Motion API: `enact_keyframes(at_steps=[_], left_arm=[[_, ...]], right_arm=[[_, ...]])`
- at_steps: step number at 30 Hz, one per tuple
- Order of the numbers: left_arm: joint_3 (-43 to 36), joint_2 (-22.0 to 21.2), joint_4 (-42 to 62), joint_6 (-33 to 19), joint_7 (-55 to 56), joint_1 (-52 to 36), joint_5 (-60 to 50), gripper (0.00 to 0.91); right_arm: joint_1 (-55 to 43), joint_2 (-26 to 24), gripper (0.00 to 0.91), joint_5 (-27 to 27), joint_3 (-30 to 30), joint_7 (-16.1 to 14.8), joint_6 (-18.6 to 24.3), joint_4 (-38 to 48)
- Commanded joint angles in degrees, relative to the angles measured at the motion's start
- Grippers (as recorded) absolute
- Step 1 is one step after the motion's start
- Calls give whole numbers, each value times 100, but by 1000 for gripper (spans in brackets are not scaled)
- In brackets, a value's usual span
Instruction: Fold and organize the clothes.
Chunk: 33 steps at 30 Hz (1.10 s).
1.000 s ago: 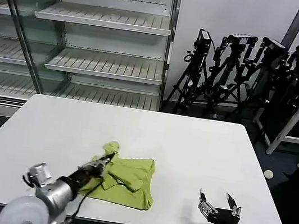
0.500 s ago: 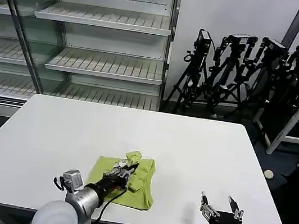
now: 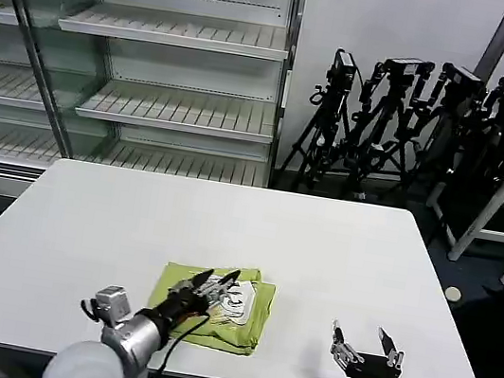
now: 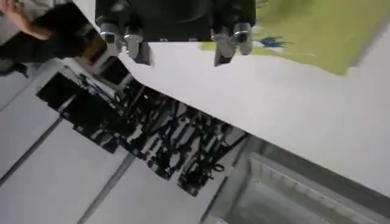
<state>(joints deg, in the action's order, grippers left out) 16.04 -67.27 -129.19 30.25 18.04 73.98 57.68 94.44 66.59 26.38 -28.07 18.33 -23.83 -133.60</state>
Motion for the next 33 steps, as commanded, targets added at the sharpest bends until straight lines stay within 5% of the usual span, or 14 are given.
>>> enact_keyframes(at_steps=[1,9,33], left_arm=[[1437,636,-272,131,41,744,-113,907],[1920,980,28,277,48,1183,75,907],[930,21,1100,235,-187,386,248,907]], right_arm=[[-93,2,907,-11,163,-6,-4,64],[-168,33,907,-38,288,-12,-2,110],[460,82,907,-63,-298,-25,4,-465]])
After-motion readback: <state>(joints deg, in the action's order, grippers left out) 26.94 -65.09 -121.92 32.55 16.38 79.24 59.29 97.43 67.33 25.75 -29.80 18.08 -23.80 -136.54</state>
